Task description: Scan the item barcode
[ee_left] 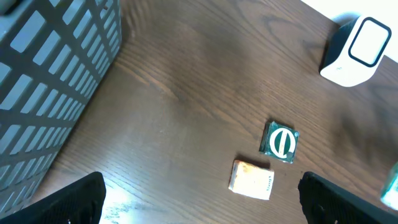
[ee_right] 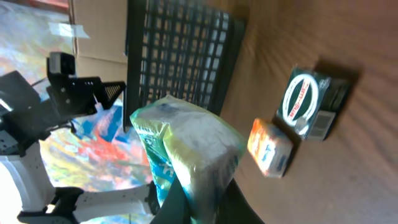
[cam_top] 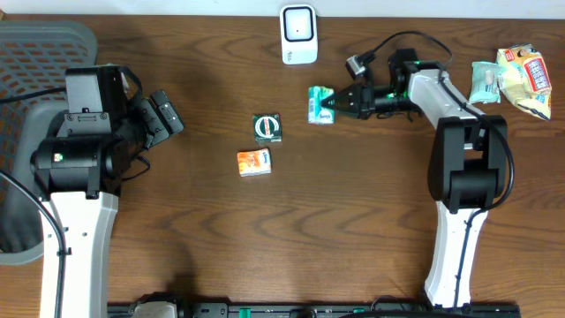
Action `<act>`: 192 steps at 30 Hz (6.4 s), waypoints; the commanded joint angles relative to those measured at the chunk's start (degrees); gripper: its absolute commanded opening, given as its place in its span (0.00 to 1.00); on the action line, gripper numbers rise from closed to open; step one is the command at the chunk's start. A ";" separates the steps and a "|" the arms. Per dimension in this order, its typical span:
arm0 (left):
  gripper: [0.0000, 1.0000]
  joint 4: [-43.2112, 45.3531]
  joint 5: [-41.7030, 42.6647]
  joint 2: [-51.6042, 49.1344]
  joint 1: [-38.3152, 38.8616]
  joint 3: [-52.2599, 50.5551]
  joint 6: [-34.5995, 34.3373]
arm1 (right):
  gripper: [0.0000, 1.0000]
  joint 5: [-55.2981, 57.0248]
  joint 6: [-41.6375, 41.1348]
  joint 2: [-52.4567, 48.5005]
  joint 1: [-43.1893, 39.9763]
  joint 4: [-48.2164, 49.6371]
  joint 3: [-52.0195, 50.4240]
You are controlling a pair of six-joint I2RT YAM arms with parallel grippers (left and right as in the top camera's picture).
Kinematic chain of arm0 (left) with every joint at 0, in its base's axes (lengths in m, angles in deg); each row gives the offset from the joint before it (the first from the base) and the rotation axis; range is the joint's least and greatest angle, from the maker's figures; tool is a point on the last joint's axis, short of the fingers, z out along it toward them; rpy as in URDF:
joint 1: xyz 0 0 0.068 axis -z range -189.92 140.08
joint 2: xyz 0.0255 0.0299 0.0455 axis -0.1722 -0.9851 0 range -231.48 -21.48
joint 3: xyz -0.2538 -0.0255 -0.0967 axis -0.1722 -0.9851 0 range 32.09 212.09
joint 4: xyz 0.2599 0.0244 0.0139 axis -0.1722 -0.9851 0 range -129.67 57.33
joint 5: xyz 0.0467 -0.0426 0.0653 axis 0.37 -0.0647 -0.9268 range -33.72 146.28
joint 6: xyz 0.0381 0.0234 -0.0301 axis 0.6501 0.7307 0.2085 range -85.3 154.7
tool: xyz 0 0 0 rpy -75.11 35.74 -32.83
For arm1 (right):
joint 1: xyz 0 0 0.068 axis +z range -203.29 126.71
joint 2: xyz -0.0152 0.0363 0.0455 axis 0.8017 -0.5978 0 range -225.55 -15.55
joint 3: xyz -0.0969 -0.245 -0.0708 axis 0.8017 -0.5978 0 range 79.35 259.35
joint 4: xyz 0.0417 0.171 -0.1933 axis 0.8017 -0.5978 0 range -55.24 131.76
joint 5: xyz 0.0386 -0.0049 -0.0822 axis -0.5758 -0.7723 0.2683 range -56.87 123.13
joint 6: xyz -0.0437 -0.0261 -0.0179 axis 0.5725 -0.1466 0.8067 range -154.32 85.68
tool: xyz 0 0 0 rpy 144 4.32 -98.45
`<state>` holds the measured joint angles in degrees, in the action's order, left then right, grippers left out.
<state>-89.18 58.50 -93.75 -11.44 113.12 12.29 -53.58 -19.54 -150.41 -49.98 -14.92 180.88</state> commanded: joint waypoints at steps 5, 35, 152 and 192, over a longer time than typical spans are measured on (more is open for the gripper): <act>0.98 -0.04 -0.52 0.04 -0.35 0.50 0.76 | 0.01 -2.82 0.24 -0.33 -3.19 -0.52 5.57; 0.98 -0.04 -0.55 0.04 -0.35 0.50 0.76 | 0.01 7.80 50.73 10.51 -5.46 -40.76 8.92; 0.98 -0.04 -0.55 0.04 -0.35 0.50 0.76 | 0.01 96.13 21.81 -0.83 18.80 50.75 10.95; 0.98 -0.04 -0.55 0.04 -0.35 0.52 0.76 | 0.01 106.05 -3.61 6.54 -16.35 21.29 16.85</act>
<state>-89.18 58.50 -93.75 -11.44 113.12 12.29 52.10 -21.50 -146.13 -63.44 8.55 196.62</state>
